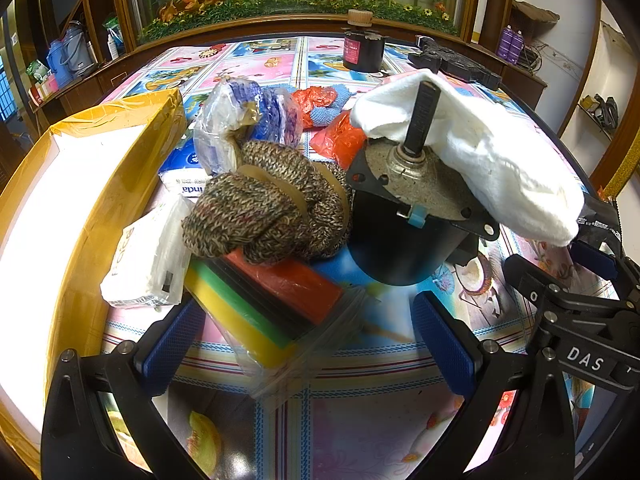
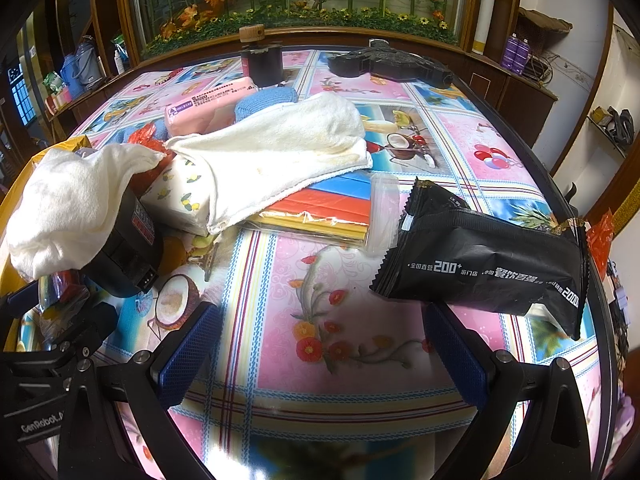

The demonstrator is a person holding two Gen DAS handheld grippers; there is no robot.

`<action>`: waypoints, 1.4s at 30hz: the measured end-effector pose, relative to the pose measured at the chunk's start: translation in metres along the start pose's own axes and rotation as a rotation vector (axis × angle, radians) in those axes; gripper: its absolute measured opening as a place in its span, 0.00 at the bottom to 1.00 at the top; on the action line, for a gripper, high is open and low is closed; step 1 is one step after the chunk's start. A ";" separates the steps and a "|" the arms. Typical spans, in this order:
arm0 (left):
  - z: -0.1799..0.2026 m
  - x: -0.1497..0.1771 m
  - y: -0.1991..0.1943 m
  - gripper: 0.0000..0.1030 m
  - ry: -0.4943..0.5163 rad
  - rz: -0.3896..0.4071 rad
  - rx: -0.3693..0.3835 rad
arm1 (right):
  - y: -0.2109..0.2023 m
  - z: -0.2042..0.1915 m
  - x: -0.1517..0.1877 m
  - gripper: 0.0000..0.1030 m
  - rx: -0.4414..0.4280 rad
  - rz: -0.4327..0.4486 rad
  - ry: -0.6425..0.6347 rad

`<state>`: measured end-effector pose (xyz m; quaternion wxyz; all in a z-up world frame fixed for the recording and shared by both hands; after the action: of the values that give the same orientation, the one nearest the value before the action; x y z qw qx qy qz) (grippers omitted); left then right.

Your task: Organize soft objects

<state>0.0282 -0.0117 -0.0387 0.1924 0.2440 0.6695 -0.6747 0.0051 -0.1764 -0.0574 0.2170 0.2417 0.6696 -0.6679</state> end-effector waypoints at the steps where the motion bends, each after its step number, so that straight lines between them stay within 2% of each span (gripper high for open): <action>1: 0.000 0.000 0.000 1.00 0.000 0.000 0.000 | 0.000 0.000 0.000 0.99 0.004 0.000 0.007; 10: -0.001 0.001 0.002 1.00 -0.057 0.000 -0.043 | 0.003 0.001 -0.003 0.99 0.029 0.000 0.049; 16: -0.001 0.001 0.002 1.00 -0.058 0.000 -0.045 | 0.005 -0.001 -0.003 0.99 0.051 0.002 0.078; 25: -0.001 0.001 0.002 1.00 -0.057 0.000 -0.045 | 0.002 0.001 -0.001 0.99 0.031 0.001 0.062; 30: -0.001 0.003 0.000 1.00 -0.060 -0.003 -0.048 | 0.001 0.003 0.000 0.99 0.055 -0.037 0.096; 34: 0.005 0.013 -0.008 1.00 0.006 -0.044 0.000 | 0.001 0.001 -0.001 0.99 0.066 -0.058 0.107; 40: 0.011 0.022 -0.017 1.00 0.022 -0.021 -0.012 | -0.002 -0.003 0.002 0.99 0.066 -0.056 0.089; 42: 0.014 0.025 -0.018 1.00 0.041 -0.035 0.017 | -0.002 -0.005 0.002 0.99 0.061 -0.054 0.080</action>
<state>-0.0036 -0.0233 -0.0386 0.1647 0.2478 0.6718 -0.6783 0.0024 -0.1714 -0.0569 0.1644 0.2568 0.6633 -0.6835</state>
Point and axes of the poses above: each gripper's, at about its wrist camera, not at the fingertips, and y roughly the way its jaws point, z to its right, x to its underside, the point moved 5 cm from there along y, roughly the way its jaws point, and after that the axes turned 2 degrees about y, right-handed, at the moved point
